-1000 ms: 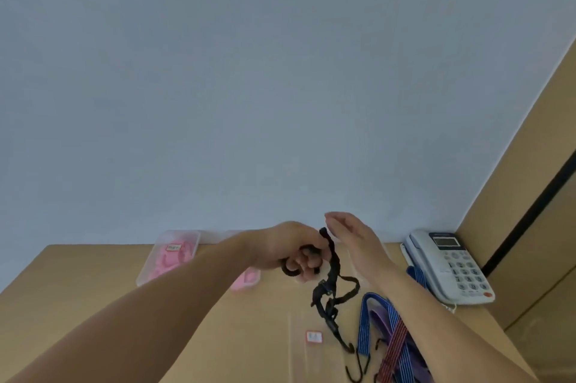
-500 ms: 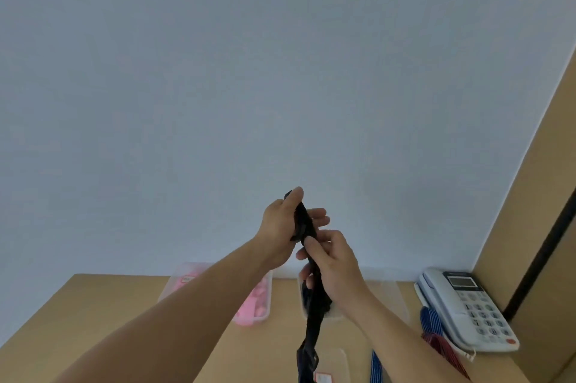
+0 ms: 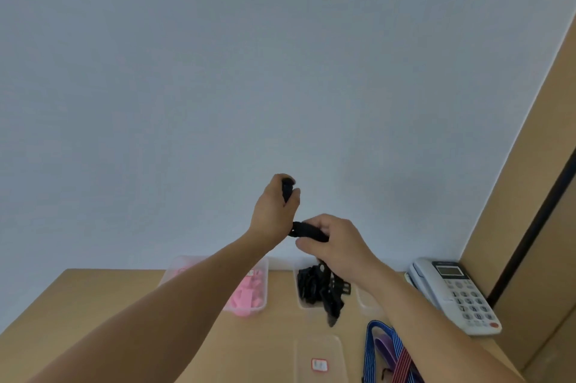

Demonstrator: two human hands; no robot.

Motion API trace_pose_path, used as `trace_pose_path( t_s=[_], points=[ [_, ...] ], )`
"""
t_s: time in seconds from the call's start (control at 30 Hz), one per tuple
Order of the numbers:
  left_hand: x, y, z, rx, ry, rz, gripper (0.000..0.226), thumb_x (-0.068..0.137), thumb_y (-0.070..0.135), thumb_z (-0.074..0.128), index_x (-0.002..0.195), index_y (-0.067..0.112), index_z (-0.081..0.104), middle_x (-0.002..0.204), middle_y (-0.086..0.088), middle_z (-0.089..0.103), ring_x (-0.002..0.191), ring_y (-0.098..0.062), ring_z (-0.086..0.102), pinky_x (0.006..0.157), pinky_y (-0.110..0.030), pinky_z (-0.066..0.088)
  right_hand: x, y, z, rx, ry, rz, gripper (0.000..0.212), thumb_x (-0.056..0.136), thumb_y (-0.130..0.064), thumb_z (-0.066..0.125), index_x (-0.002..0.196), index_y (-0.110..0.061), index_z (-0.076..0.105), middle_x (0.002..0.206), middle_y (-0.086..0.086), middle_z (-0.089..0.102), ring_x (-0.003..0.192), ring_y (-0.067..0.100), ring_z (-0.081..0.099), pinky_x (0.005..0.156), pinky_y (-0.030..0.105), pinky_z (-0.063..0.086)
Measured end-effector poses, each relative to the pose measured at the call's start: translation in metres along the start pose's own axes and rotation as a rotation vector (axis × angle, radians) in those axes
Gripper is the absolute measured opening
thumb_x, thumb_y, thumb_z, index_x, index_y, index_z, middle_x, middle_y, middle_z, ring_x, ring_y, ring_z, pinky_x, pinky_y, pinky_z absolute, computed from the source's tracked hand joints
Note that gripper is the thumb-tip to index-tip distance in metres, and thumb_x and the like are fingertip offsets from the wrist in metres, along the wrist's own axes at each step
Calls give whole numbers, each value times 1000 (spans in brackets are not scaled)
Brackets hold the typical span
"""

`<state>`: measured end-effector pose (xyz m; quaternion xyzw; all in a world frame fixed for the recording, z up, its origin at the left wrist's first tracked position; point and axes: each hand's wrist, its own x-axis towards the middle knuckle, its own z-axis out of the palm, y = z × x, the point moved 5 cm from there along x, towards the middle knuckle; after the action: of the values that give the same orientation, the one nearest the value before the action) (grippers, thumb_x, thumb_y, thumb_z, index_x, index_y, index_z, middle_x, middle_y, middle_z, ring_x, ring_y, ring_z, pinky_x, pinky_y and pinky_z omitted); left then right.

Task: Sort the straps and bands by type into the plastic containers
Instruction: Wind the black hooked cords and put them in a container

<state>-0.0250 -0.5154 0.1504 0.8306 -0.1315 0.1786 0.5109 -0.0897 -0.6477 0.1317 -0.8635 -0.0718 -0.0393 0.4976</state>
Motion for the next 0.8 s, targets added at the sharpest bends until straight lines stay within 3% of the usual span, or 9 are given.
trace_pose_path(
  t_s=[0.07,0.2,0.23,0.33,0.43,0.5,0.63,0.7,0.8],
  points=[
    [2,-13,2,-8,-12,-82,10,100,27,48,107,20,47,79,5,53,64,-13,52,62,-29,43,2,-5,-3,16,-22,-49,21,83,-21,73,103,-25,67,93,-9,72,79,5,66,76,24,52],
    [3,-35,-4,-571,94,-605,18,96,25,39,83,13,37,59,-4,40,45,-20,43,51,-30,38,-3,-9,10,-7,-238,-63,21,87,-13,69,101,-28,67,83,-12,69,62,-3,59,65,17,47],
    [3,-35,-6,-595,117,-614,17,96,24,38,84,12,36,57,-4,39,45,-21,42,50,-30,37,-3,-9,12,14,-251,-67,22,88,-11,69,102,-27,67,82,-12,68,59,-1,57,65,18,47],
    [2,-30,-10,-408,80,-385,17,100,25,35,89,12,34,67,-4,38,51,-20,44,47,-30,38,3,-13,6,57,-214,-87,24,89,-11,68,109,-23,67,83,-9,68,60,5,55,66,20,47],
    [-8,-31,2,-366,-177,-318,23,100,35,37,94,13,39,74,-9,38,48,-17,40,50,-30,36,11,-23,-3,-42,-162,-137,25,89,-15,69,111,-28,66,93,-16,69,76,-5,63,79,17,48],
    [-19,-28,10,-437,-371,-344,39,101,48,33,92,12,45,74,-13,41,52,-19,42,51,-31,39,17,-25,-10,-109,-105,-163,23,87,-21,71,105,-34,63,97,-17,68,89,-6,64,87,19,48],
    [-42,-18,17,-544,-738,-425,60,89,71,43,94,11,49,64,-1,40,52,-18,40,46,-25,34,27,-22,-29,-236,30,-143,30,74,-51,78,90,-40,55,91,-12,68,83,7,64,79,32,53],
    [-49,-16,15,-548,-888,-417,53,84,61,56,95,11,48,65,0,38,52,-16,37,45,-23,31,29,-19,-36,-273,90,-135,41,65,-64,77,87,-37,55,85,-10,68,77,10,63,71,32,51],
    [-57,-11,14,-535,-1038,-361,20,88,25,62,79,15,48,63,0,41,52,-15,39,45,-22,31,30,-16,-39,-198,214,-150,43,66,-71,68,74,-30,57,65,-11,65,60,9,58,63,31,48]
  ],
)
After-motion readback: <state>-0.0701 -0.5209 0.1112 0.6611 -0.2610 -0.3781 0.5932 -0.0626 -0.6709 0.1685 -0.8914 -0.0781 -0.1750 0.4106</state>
